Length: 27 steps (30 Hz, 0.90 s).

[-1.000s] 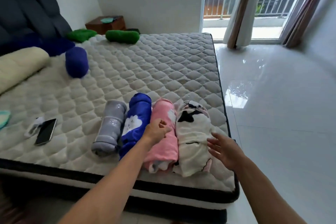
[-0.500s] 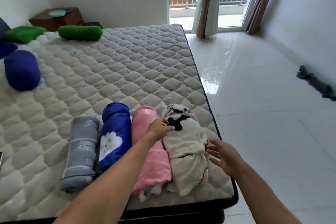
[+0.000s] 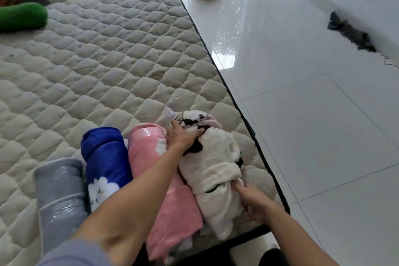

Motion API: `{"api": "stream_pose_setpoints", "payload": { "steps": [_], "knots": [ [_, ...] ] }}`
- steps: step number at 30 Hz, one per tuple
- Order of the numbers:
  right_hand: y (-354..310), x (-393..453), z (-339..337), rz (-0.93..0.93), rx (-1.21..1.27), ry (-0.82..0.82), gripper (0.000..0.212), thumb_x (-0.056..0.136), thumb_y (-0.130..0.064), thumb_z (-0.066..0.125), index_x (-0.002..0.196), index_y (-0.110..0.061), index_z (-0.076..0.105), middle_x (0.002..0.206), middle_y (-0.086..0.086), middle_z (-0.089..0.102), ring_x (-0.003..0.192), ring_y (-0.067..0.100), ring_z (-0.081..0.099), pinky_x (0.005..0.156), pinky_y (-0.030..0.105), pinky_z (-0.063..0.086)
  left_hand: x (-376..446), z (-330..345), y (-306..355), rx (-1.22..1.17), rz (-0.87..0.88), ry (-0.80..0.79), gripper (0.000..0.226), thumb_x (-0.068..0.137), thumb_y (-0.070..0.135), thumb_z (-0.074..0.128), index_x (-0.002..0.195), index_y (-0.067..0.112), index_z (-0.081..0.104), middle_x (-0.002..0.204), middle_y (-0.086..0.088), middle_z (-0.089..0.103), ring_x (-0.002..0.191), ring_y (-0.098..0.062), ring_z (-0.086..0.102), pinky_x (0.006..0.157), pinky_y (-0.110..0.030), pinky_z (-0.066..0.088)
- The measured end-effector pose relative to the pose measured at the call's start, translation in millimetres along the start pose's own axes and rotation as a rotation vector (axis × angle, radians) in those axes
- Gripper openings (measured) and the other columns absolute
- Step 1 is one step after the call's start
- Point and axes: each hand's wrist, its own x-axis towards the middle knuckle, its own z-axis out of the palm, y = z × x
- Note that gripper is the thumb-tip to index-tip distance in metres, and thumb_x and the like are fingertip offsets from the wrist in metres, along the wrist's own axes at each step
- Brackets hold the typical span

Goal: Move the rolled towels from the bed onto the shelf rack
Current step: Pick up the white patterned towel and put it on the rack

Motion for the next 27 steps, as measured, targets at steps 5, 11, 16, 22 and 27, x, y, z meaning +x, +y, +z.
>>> {"api": "stream_pose_setpoints", "payload": {
  "steps": [5,11,16,22,27],
  "knots": [
    [-36,39,11,-0.102,0.304,0.087,0.067,0.064,-0.061,0.067,0.113,-0.015,0.066,0.106,0.011,0.075,0.097,0.028,0.071,0.085,0.048,0.057,53,-2,11,-0.118,-0.059,-0.198,0.072,0.068,0.041,0.081,0.125,0.014,0.046,0.129,-0.011,0.057,0.119,-0.027,0.054,0.099,-0.035,0.046],
    [-67,55,-1,-0.147,0.419,0.17,0.052,0.084,-0.042,0.065,0.117,-0.002,0.065,0.113,0.024,0.069,0.106,0.039,0.066,0.092,0.058,0.051,72,-8,6,-0.286,-0.111,-0.349,0.056,0.061,0.034,0.086,0.111,0.015,0.07,0.109,-0.002,0.072,0.101,-0.021,0.067,0.098,-0.038,0.051],
    [-71,46,-5,-0.158,0.279,0.168,0.024,0.093,-0.022,0.053,0.101,-0.005,0.068,0.101,0.02,0.07,0.093,0.034,0.066,0.087,0.049,0.055,45,-3,2,-0.169,-0.039,-0.128,0.067,0.054,0.051,0.082,0.112,0.021,0.068,0.112,-0.001,0.072,0.106,-0.021,0.065,0.096,-0.035,0.05],
    [-59,23,-28,-0.172,0.132,0.086,0.028,0.093,-0.016,0.049,0.107,0.003,0.065,0.099,0.022,0.069,0.092,0.037,0.066,0.081,0.048,0.055,-38,-6,-6,-0.227,-0.084,0.104,0.064,0.065,0.041,0.078,0.12,0.015,0.059,0.117,-0.005,0.067,0.111,-0.026,0.06,0.088,-0.03,0.045],
    [-48,-30,-49,-0.226,-0.083,-0.018,0.019,0.093,-0.01,0.043,0.102,-0.003,0.058,0.094,0.017,0.062,0.08,0.031,0.06,0.064,0.036,0.051,-132,-8,-11,-0.392,-0.158,0.312,0.061,0.064,0.036,0.08,0.115,0.011,0.06,0.112,-0.005,0.066,0.105,-0.025,0.061,0.089,-0.033,0.049]
  ]
}}
